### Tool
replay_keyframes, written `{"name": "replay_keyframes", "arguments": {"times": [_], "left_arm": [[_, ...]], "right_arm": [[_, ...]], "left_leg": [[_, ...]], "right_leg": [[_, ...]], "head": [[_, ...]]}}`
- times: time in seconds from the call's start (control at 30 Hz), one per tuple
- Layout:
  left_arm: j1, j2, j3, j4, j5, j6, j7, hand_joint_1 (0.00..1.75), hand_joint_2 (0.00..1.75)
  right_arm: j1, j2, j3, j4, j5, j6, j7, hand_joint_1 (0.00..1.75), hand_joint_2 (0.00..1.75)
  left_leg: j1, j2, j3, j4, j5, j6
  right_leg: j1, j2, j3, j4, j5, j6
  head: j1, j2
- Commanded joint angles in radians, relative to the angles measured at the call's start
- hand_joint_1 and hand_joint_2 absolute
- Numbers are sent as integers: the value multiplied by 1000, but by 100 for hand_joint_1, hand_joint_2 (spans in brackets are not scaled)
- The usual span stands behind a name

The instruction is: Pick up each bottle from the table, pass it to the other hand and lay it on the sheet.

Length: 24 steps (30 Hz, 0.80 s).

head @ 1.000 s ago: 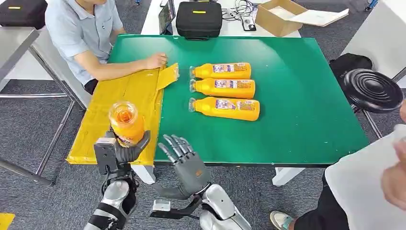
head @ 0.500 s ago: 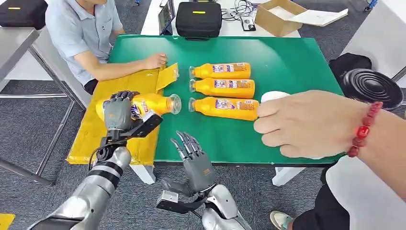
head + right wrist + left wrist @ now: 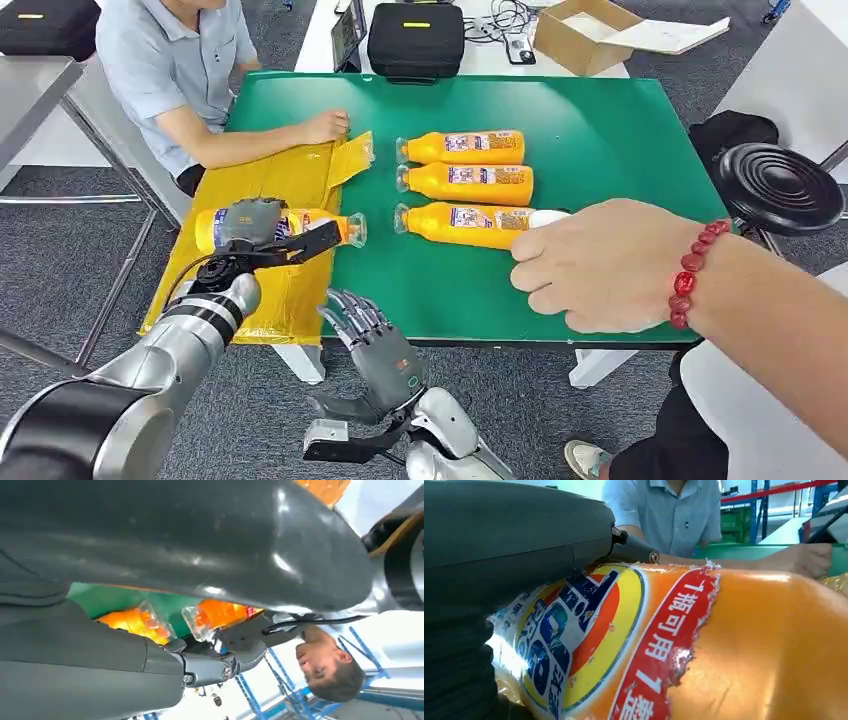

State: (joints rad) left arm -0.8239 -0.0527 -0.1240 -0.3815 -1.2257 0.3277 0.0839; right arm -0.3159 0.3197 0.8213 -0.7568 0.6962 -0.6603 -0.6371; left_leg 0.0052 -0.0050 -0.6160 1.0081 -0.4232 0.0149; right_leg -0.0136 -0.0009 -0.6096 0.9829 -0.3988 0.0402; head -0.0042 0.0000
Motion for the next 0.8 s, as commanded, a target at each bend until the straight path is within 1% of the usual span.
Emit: {"name": "replay_keyframes", "arguments": {"times": [0.03, 0.1, 0.13, 0.17, 0.2, 0.23, 0.27, 0.3, 0.4, 0.5, 0.57, 0.6, 0.63, 0.73, 0.77, 0.8], "left_arm": [[-86, 26, -27, 119, 15, -80, 17, 175, 175], [-81, 27, -12, 117, 35, -118, 9, 175, 175], [-77, 28, -14, 121, 33, -126, 8, 169, 175], [-75, 27, 3, 121, 52, -147, 9, 161, 175], [-68, 27, 22, 119, 72, -156, 6, 150, 175], [-66, 27, 32, 119, 83, -158, 5, 129, 175], [-60, 27, 50, 121, 102, -163, 2, 87, 175], [-53, 25, 71, 122, 126, -173, -5, 7, 175], [-29, 24, 109, 124, 170, -189, -25, 3, 175], [-17, 24, 115, 126, 178, -201, -34, 3, 175], [-17, 23, 120, 128, 185, -211, -31, 2, 175], [-12, 22, 136, 128, 180, -225, -31, 3, 175], [-6, 22, 142, 126, 187, -220, -28, 0, 175], [7, 21, 150, 129, 196, -216, -26, 0, 175], [11, 22, 148, 129, 196, -216, -30, 0, 175], [14, 22, 149, 132, 198, -223, -30, 0, 175]], "right_arm": [[-48, 17, 77, 66, -18, 20, -1, 0, 0], [-51, 15, 90, 66, -33, 19, 1, 0, 0], [-51, 15, 92, 66, -36, 18, 0, 0, 0], [-54, 14, 98, 68, -44, 16, -2, 0, 0], [-59, 12, 108, 73, -55, 10, -4, 0, 0], [-61, 12, 112, 75, -59, 9, -3, 0, 0], [-62, 12, 117, 78, -69, 9, -3, 0, 0], [-64, 12, 122, 81, -78, 8, -4, 0, 0], [-68, 11, 133, 90, -93, 0, -6, 0, 0], [-68, 10, 134, 92, -103, 4, -9, 0, 0], [-69, 10, 134, 94, -107, 4, -9, 0, 0], [-71, 10, 138, 97, -112, 6, -11, 0, 0], [-72, 11, 140, 100, -116, 7, -12, 0, 0], [-72, 11, 142, 104, -119, 6, -12, 0, 0], [-72, 11, 142, 108, -120, 1, -11, 0, 0], [-72, 12, 140, 112, -125, 4, -10, 0, 0]], "left_leg": [[1, 2, 4, 1, -2, -1], [1, 2, 4, 1, -3, -1], [0, 1, 2, 0, -1, -1], [1, 3, 5, 1, -3, -1], [1, 2, 3, 0, -2, -1], [1, 2, 5, 0, -3, -1], [0, 2, 3, 0, -1, -1], [1, 2, 5, 0, -3, -1], [0, 3, 5, 0, -2, -1], [0, 3, 7, -1, -3, -1], [0, 2, 3, 0, -1, 0], [0, 2, 6, 0, -2, -1], [0, 2, 3, 0, -1, 0], [0, 2, 7, -1, -2, -1], [0, 2, 4, -1, -1, 0], [0, 3, 7, -1, -3, -1]], "right_leg": [[1, 2, 4, 1, -2, -2], [1, 1, 4, 1, -2, -2], [0, 1, 2, 0, -1, -1], [1, 2, 4, 1, -2, -2], [1, 2, 3, 0, -1, -1], [1, 2, 5, 0, -2, -2], [0, 2, 2, 0, -1, -1], [1, 2, 4, 0, -2, -2], [1, 2, 4, 0, -1, -2], [1, 3, 6, 0, -2, -2], [0, 2, 3, 0, -1, -1], [1, 2, 5, 0, -2, -2], [0, 1, 3, 0, -1, -1], [0, 2, 6, -1, -2, -2], [0, 2, 3, -1, -1, -1], [0, 3, 6, -1, -2, -2]], "head": [[0, 0], [0, 0], [0, 0], [0, 0], [0, 0], [0, 0], [0, 0], [0, 0], [0, 0], [0, 0], [0, 0], [0, 0], [0, 0], [0, 0], [0, 0], [0, 0]]}}
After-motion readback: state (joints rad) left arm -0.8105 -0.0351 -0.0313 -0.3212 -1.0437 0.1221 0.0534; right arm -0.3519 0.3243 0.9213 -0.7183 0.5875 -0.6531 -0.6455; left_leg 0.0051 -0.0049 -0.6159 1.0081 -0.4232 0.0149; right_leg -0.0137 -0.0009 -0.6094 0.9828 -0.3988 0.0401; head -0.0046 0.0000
